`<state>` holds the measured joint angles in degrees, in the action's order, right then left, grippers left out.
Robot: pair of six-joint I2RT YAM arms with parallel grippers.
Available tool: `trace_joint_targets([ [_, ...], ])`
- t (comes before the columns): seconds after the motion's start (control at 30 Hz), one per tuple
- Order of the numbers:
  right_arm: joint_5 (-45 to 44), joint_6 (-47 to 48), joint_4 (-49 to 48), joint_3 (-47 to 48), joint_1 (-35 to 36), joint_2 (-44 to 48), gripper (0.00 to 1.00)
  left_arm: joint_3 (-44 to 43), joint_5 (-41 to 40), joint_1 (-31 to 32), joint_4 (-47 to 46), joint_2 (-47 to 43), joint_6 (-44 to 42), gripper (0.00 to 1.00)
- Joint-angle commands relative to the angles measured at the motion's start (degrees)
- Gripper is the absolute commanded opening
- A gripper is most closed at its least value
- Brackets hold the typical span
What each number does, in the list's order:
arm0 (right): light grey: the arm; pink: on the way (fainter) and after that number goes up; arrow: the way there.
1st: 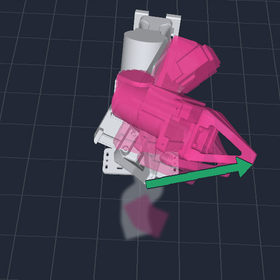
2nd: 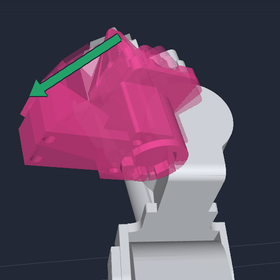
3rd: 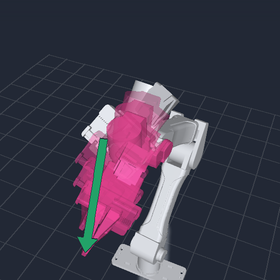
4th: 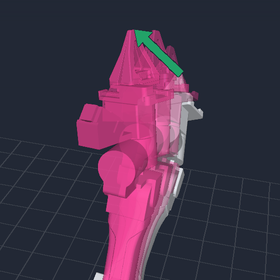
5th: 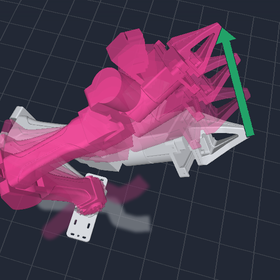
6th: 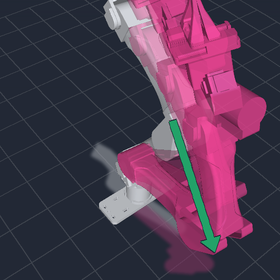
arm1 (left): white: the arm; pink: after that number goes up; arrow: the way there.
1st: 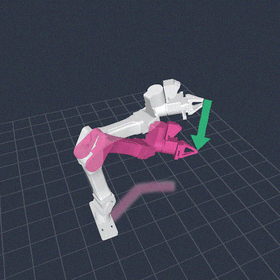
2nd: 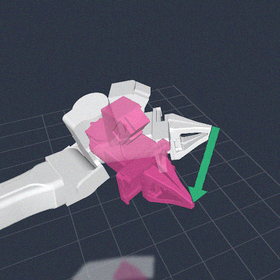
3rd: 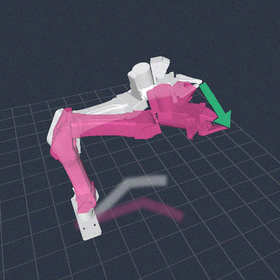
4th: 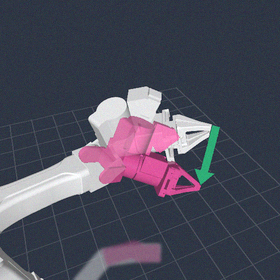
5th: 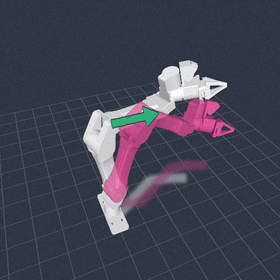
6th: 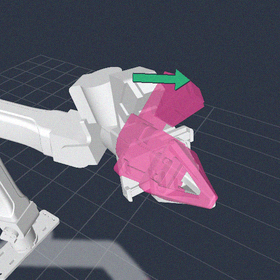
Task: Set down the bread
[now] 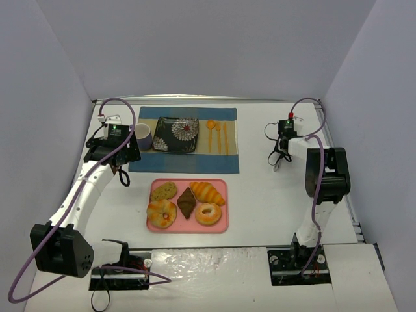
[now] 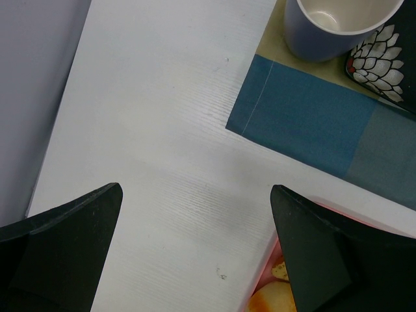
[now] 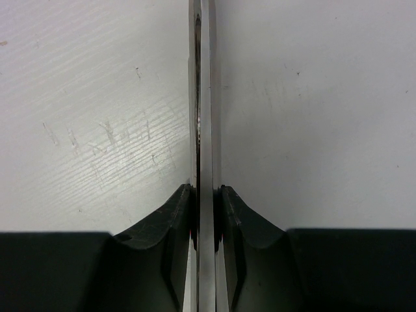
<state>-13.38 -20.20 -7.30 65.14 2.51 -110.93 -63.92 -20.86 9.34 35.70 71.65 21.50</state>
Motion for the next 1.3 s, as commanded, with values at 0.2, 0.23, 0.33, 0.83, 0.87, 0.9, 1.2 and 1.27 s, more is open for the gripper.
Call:
trace_joint_targets([
  [0.2, -2.09, -0.81, 3.74, 0.31, 0.87, 4.98, 0.00, -0.24, -1.02, -0.12, -1.45, -3.03, 0.50, 0.97],
  [0.23, -2.09, -0.80, 3.92, 0.23, 1.06, 5.15, 0.00, -0.24, -1.02, -0.12, -1.50, -3.11, 0.55, 0.97],
  [0.33, -2.41, -0.80, 4.22, -0.16, 1.68, 6.02, 0.00, -0.24, -1.10, -0.12, -1.35, -3.43, 0.40, 0.97],
  [0.83, -4.74, -2.29, 8.44, 1.09, 7.06, 10.74, 0.00, 0.46, -1.25, -0.12, -0.55, -5.16, 0.34, 0.97],
  [0.87, -5.34, -2.37, 9.66, 1.74, 7.60, 11.28, 0.00, 0.49, -1.18, -0.12, -0.55, -5.23, 0.39, 0.97],
  [0.9, -5.64, -2.34, 10.42, 2.06, 8.34, 12.19, 0.00, 0.55, -1.11, -0.12, -0.55, -5.35, 0.41, 0.97],
  [1.2, -4.38, -3.74, 15.45, 3.26, 11.52, 17.92, 0.00, 0.73, -0.73, -0.12, -0.37, -5.85, 0.62, 0.97],
  [1.27, -3.83, -3.71, 16.40, 3.29, 11.81, 18.93, 0.00, 0.73, -0.67, -0.12, -0.34, -5.97, 0.68, 0.97],
])
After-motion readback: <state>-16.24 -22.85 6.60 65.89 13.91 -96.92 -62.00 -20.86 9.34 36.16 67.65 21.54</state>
